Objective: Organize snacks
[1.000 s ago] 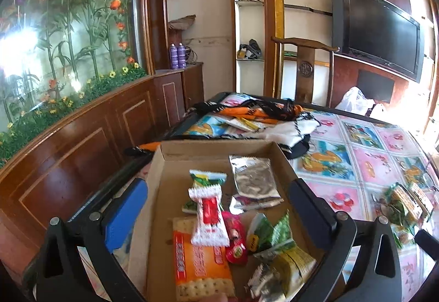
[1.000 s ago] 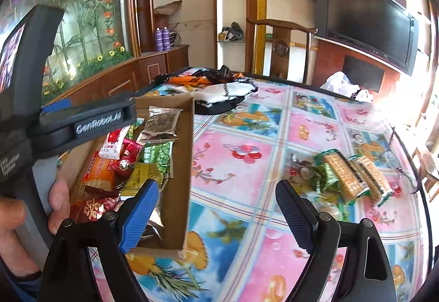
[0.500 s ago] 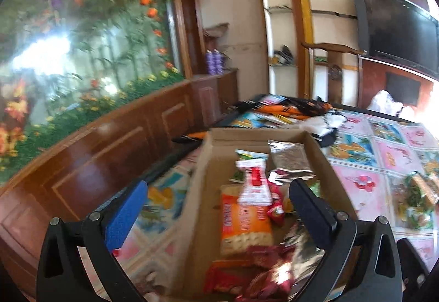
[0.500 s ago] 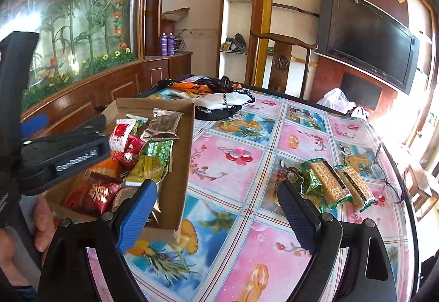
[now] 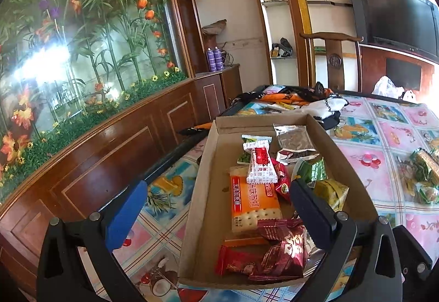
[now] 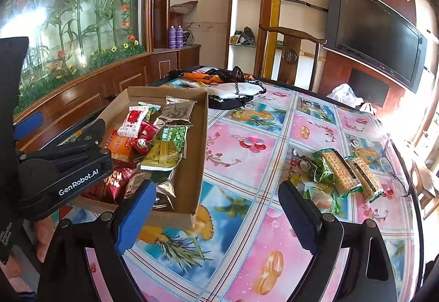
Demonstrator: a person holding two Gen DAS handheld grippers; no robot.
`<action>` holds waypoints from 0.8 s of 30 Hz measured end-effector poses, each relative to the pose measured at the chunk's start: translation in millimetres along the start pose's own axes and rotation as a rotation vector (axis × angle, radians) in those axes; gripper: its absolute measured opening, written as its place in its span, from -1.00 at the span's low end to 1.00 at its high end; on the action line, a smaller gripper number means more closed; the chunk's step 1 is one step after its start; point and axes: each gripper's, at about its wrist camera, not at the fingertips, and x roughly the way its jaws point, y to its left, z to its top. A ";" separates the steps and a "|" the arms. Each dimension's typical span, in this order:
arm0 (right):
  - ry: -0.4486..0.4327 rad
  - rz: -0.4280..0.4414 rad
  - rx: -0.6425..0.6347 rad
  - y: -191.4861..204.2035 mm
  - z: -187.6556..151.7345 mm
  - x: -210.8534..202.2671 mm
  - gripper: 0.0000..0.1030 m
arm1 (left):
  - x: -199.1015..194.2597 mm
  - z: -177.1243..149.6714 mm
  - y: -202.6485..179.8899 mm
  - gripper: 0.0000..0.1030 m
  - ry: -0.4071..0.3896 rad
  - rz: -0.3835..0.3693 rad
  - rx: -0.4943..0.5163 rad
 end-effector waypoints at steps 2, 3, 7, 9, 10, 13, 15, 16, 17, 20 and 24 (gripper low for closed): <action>0.006 -0.001 0.000 0.0 -0.7 1.8 0.81 | 2.1 -1.0 -1.3 1.00 0.004 0.000 0.011; 0.011 0.000 0.001 0.1 -1.0 3.2 0.81 | 2.4 -0.9 -1.6 1.00 0.006 -0.006 0.012; 0.020 -0.004 -0.003 1.5 -1.9 5.1 0.81 | 4.8 -0.7 -1.8 1.00 0.018 -0.018 0.015; 0.018 -0.009 -0.009 2.7 -2.2 5.0 0.81 | 5.4 -2.0 -1.1 1.00 0.019 -0.015 0.012; 0.018 -0.010 -0.010 2.8 -2.3 5.2 0.81 | 6.2 -2.3 -1.1 1.00 0.019 -0.015 0.012; 0.019 -0.012 -0.016 3.8 -2.4 5.3 0.81 | 6.4 -2.4 -1.0 1.00 0.021 -0.014 0.018; 0.020 -0.011 -0.016 4.2 -2.4 5.4 0.81 | 6.5 -2.6 -1.5 1.00 0.020 -0.014 0.023; 0.020 -0.011 -0.017 4.5 -2.5 5.4 0.81 | 6.4 -3.0 -2.2 1.00 0.019 -0.012 0.027; 0.020 -0.011 -0.018 4.6 -2.5 5.5 0.81 | 6.3 -3.1 -2.5 1.00 0.018 -0.010 0.029; 0.019 -0.011 -0.018 4.6 -2.5 5.5 0.81 | 5.7 -4.0 -3.2 1.00 0.016 -0.010 0.032; 0.020 -0.014 -0.019 5.0 -2.7 5.1 0.81 | 6.0 -3.9 -3.3 1.00 0.017 -0.009 0.030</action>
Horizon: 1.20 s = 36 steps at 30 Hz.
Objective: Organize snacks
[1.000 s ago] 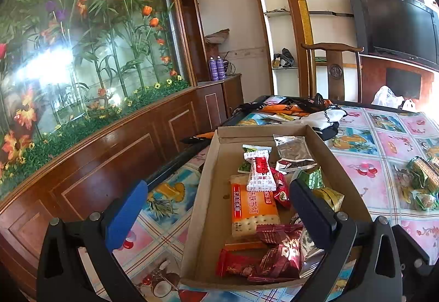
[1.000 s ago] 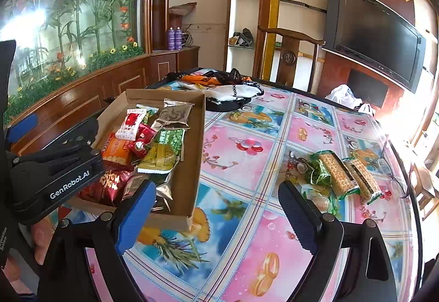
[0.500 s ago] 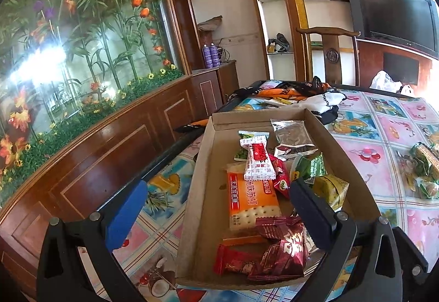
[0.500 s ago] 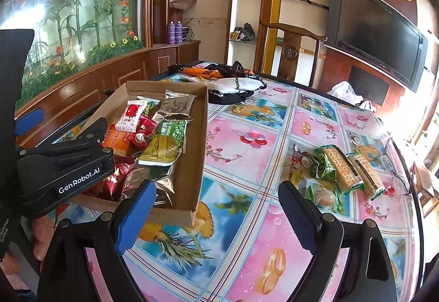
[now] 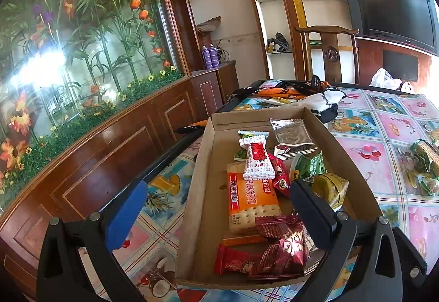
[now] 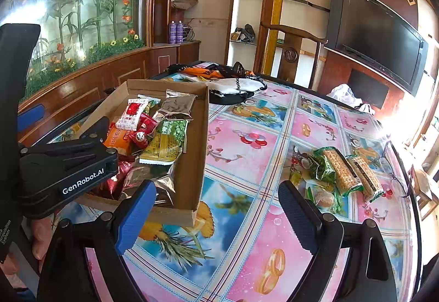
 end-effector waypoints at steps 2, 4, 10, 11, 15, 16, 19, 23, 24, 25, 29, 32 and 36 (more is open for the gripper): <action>0.001 0.001 0.000 0.1 -0.1 0.1 0.81 | -1.0 0.2 -0.3 1.00 -0.002 0.005 0.002; 0.000 0.000 0.000 0.2 0.0 -0.1 0.81 | -1.3 0.3 -0.1 1.00 -0.002 0.007 0.001; 0.001 0.000 -0.001 0.4 -0.2 0.2 0.81 | -2.1 0.9 -0.2 1.00 -0.005 0.010 0.003; 0.000 0.000 -0.001 0.4 -0.1 0.0 0.81 | -2.3 1.2 -0.5 1.00 -0.005 0.009 0.004; -0.001 0.000 -0.001 0.6 -0.2 0.1 0.81 | -2.3 1.8 -0.7 1.00 -0.008 0.012 0.004; -0.001 0.000 -0.001 0.8 -0.1 0.0 0.81 | -2.6 1.7 -0.3 1.00 -0.008 0.011 0.003; 0.000 0.000 -0.001 0.9 -0.1 0.0 0.81 | -2.6 1.6 -0.4 1.00 -0.008 0.014 0.005; -0.001 -0.001 -0.001 1.1 -0.2 0.0 0.81 | -2.8 1.7 0.1 1.00 -0.010 0.014 0.005; -0.001 -0.001 -0.001 1.1 -0.2 -0.1 0.81 | -2.8 1.8 0.1 1.00 -0.009 0.012 0.005; -0.001 -0.001 0.000 1.0 -0.3 0.1 0.81 | -2.9 1.9 0.0 1.00 -0.010 0.016 0.005; -0.002 -0.001 -0.002 0.3 0.1 -0.1 0.81 | -2.9 1.3 0.8 1.00 -0.011 0.016 0.004; -0.002 -0.001 -0.001 -0.2 0.5 -0.3 0.81 | -3.0 1.3 0.9 1.00 -0.012 0.016 0.004; -0.002 -0.002 -0.002 -0.1 0.4 -0.3 0.81 | -1.3 1.7 1.2 1.00 -0.010 0.017 0.002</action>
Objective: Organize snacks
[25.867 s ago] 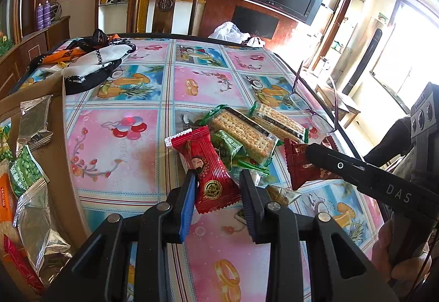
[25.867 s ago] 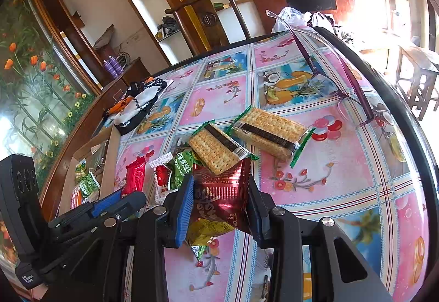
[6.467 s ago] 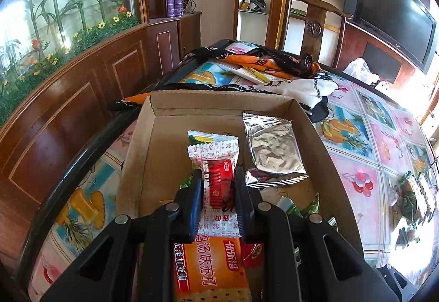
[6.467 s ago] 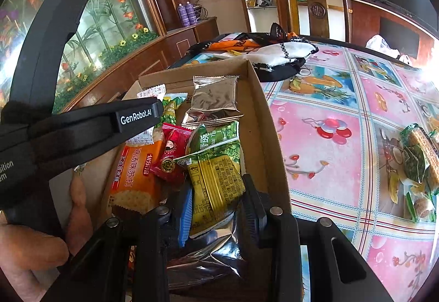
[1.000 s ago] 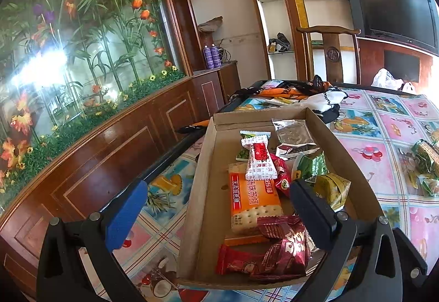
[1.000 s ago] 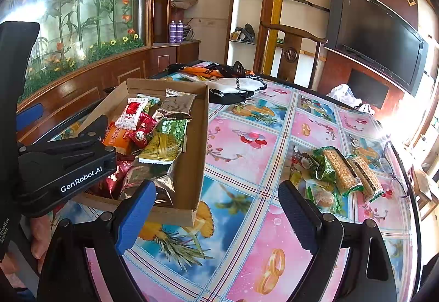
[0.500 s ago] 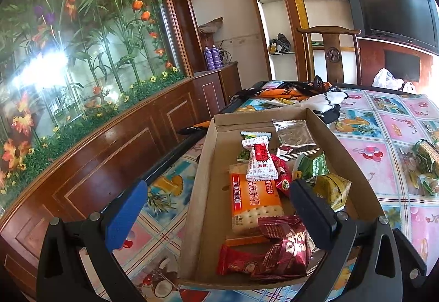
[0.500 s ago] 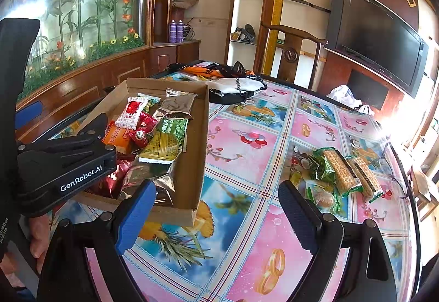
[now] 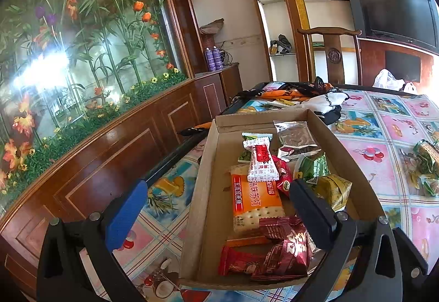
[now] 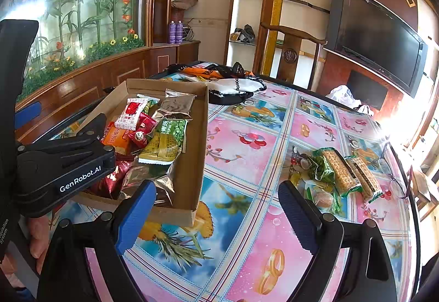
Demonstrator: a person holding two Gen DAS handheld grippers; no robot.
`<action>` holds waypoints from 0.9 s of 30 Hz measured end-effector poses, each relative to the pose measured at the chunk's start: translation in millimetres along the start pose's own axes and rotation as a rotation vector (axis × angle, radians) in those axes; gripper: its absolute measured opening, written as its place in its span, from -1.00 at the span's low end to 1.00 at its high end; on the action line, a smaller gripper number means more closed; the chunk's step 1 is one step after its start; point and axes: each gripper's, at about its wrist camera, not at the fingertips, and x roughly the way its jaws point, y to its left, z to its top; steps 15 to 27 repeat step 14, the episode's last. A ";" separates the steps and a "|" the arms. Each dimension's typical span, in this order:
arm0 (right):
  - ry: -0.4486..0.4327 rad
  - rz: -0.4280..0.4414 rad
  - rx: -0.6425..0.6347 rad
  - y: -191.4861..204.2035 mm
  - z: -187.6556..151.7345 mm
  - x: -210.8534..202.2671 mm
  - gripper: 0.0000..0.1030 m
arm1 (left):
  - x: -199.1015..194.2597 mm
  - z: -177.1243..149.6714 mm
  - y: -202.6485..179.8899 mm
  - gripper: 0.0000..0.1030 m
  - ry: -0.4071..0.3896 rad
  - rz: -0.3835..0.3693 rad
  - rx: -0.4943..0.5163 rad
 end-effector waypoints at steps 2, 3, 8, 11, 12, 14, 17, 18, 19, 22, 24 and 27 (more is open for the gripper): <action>0.000 0.000 0.000 0.2 -0.1 -0.1 0.81 | 0.3 -0.1 -0.5 1.00 0.001 0.004 -0.001; 0.000 0.000 0.000 0.3 -0.1 -0.1 0.81 | 0.8 -0.2 -0.5 1.00 0.002 0.003 -0.002; -0.001 0.000 0.000 0.5 -0.4 -0.1 0.81 | 0.6 -0.3 -0.1 1.00 -0.001 0.009 0.002; -0.001 0.000 0.000 0.5 -0.6 -0.1 0.81 | -4.6 -1.5 2.3 1.00 -0.034 0.031 -0.007; -0.001 -0.001 0.000 0.1 0.0 -0.2 0.81 | -4.9 -1.8 1.6 1.00 -0.041 0.037 -0.002; -0.003 -0.002 0.002 -1.7 1.1 -0.1 0.81 | -4.0 -2.5 -1.2 1.00 -0.037 0.029 0.011; -0.003 -0.002 0.002 -1.7 1.1 -0.1 0.81 | -4.0 -2.5 -1.2 1.00 -0.037 0.029 0.011; -0.003 -0.002 0.002 -1.7 1.1 -0.1 0.81 | -4.0 -2.5 -1.2 1.00 -0.037 0.029 0.011; -0.003 -0.002 0.002 -1.7 1.1 -0.1 0.81 | -4.0 -2.5 -1.2 1.00 -0.037 0.029 0.011; -0.003 -0.002 0.002 -1.7 1.1 -0.1 0.81 | -4.0 -2.5 -1.2 1.00 -0.037 0.029 0.011; -0.003 -0.002 0.002 -1.7 1.1 -0.1 0.81 | -4.0 -2.5 -1.2 1.00 -0.037 0.029 0.011; -0.003 -0.002 0.002 -1.7 1.1 -0.1 0.81 | -4.0 -2.5 -1.2 1.00 -0.037 0.029 0.011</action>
